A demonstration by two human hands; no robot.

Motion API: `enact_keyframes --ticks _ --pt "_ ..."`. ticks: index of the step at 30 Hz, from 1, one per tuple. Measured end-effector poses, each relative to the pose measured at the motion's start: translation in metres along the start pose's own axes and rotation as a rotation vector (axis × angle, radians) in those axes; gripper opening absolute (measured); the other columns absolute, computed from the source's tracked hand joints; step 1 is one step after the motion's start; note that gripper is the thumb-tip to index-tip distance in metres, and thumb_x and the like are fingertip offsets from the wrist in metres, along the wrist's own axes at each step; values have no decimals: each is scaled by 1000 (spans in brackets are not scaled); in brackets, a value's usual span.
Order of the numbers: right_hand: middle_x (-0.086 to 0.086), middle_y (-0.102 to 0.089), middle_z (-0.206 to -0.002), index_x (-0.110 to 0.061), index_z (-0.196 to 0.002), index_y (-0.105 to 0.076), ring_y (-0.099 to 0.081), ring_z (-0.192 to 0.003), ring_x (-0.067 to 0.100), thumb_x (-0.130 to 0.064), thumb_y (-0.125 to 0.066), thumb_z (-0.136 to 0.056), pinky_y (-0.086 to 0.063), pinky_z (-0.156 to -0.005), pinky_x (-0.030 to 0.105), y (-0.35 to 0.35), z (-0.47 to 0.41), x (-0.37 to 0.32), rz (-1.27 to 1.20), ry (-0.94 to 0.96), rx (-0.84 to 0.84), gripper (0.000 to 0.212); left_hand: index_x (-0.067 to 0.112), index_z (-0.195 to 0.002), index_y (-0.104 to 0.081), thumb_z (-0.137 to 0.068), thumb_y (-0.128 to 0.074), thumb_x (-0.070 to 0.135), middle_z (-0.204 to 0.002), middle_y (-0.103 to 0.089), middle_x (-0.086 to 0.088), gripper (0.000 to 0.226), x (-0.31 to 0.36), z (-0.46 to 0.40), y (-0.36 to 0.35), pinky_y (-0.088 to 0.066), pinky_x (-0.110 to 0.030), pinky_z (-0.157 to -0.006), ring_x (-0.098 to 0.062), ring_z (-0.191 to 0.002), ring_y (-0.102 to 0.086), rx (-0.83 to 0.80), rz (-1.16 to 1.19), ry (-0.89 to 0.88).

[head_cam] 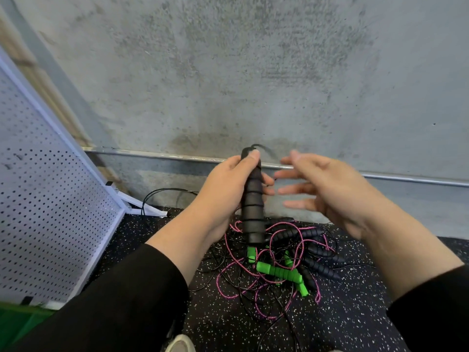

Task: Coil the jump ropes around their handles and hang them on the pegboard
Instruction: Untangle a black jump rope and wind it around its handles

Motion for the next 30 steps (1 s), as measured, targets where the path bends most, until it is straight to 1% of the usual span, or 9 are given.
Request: enact_keyframes --ticks 3,9,12,13,16,18,21,23,30 --pt "1 -79 -98 -22 -116 -65 -75 -86 16 -41 -71 -81 -62 -78 36 -33 10 11 147 -63 -210 40 12 -105 -62 -97 -63 46 -103 -72 -16 35 -3 -3 5 -51 -38 -87 -20 -91 -65 81 -78 -30" --pt "10 -70 -79 -18 -103 -62 -65 -65 25 -11 -65 -94 -56 -62 36 -40 8 12 270 -24 -215 12 18 -88 -64 -99 -56 51 -78 -62 6 36 11 -1 22 -44 -31 -69 -6 -71 -57 239 -281 -70" --pt "5 -57 -65 -15 -90 -59 -50 -51 20 -10 -56 -92 -48 -53 32 -32 5 9 357 -11 -195 7 28 -105 -55 -101 -56 28 -114 -62 1 4 26 2 56 -42 -25 -73 -12 -93 -60 478 -288 -145" --pt "4 -55 -62 -14 -88 -59 -47 -47 18 -10 -56 -92 -45 -50 30 -31 5 7 360 -5 -204 6 31 -112 -51 -98 -58 19 -124 -57 2 19 31 1 62 -40 -20 -75 -10 -99 -56 500 -360 -177" --pt "4 -52 -62 -14 -89 -59 -44 -45 15 -13 -66 -92 -42 -44 26 -25 5 -4 308 68 -179 8 30 -112 -60 -95 -62 15 -123 -65 5 23 32 -10 40 -43 -19 -86 -8 -105 -59 238 -559 -214" --pt "5 -50 -63 -14 -88 -58 -42 -46 17 -15 -69 -91 -38 -43 26 -15 2 -13 212 139 -86 11 24 -100 -67 -96 -61 14 -100 -75 -4 12 20 -9 16 -47 -19 -74 -12 -87 -64 55 -505 -150" --pt "2 -47 -60 -16 -83 -52 -40 -45 18 -14 -66 -94 -34 -43 26 12 1 -26 -25 231 119 18 17 -94 -65 -101 -56 19 -84 -75 -6 12 11 -7 5 -49 -29 -67 -19 -71 -63 -25 -627 -136" --pt "1 -47 -62 -17 -84 -50 -41 -48 17 -17 -67 -94 -35 -43 26 28 4 -30 -187 243 197 19 18 -90 -63 -103 -52 22 -84 -74 -7 18 6 -9 9 -49 -32 -67 -28 -82 -68 -34 -762 -104" --pt "18 -73 -109 -15 -115 -64 -65 -64 17 -19 -76 -88 -47 -45 25 6 0 -2 -86 98 119 30 19 -79 -56 -105 -51 30 -74 -66 -8 29 -4 1 -24 -53 -42 -69 -27 -70 -66 -174 -970 -179"
Point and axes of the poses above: each hand's wrist, its own z-axis away from the middle knuckle, its own y-axis out of the back of the hand, x = y × z, the point moved 10 cm from there along -z, towards the middle knuckle
